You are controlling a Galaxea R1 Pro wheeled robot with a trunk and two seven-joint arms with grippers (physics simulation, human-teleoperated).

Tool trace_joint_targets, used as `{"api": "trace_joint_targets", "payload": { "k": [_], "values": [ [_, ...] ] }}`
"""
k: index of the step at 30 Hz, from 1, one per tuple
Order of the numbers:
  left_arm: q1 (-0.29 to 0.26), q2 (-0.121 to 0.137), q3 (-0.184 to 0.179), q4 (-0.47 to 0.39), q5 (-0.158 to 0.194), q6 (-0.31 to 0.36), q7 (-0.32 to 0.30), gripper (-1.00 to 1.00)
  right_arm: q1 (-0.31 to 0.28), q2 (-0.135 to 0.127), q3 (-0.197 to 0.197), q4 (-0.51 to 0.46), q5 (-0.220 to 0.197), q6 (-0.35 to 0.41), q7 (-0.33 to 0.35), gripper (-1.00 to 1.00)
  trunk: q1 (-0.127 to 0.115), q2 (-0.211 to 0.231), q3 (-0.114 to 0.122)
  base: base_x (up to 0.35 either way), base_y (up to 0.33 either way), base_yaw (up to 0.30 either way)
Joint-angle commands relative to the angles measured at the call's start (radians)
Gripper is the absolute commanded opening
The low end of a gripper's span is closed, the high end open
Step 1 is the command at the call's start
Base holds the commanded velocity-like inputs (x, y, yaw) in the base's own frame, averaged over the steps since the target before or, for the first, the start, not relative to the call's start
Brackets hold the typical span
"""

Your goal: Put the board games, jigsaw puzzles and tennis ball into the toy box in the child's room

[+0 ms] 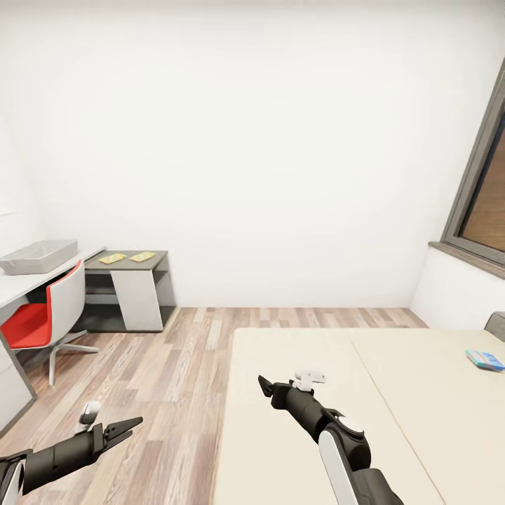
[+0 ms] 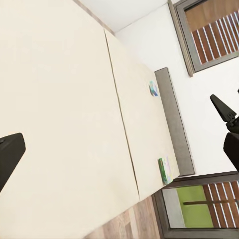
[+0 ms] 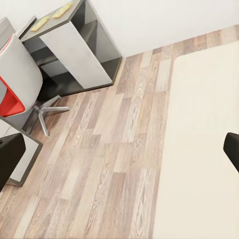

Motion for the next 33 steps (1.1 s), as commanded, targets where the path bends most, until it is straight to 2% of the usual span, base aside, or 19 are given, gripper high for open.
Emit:
{"api": "trace_joint_targets", "payload": {
  "k": [1,33],
  "values": [
    [0.000,0.000,0.001,0.000,0.000,0.010,-0.003,1.00,0.000,0.000,-0.001,-0.001,-0.002,0.005,0.002,1.00,0.000,-0.001,0.000,-0.030,-0.040,0.000],
    [0.000,0.000,0.001,0.000,0.000,0.010,-0.003,1.00,0.000,0.000,-0.001,-0.001,0.001,0.005,0.002,1.00,0.000,-0.001,0.000,-0.013,-0.019,0.000]
  ]
}}
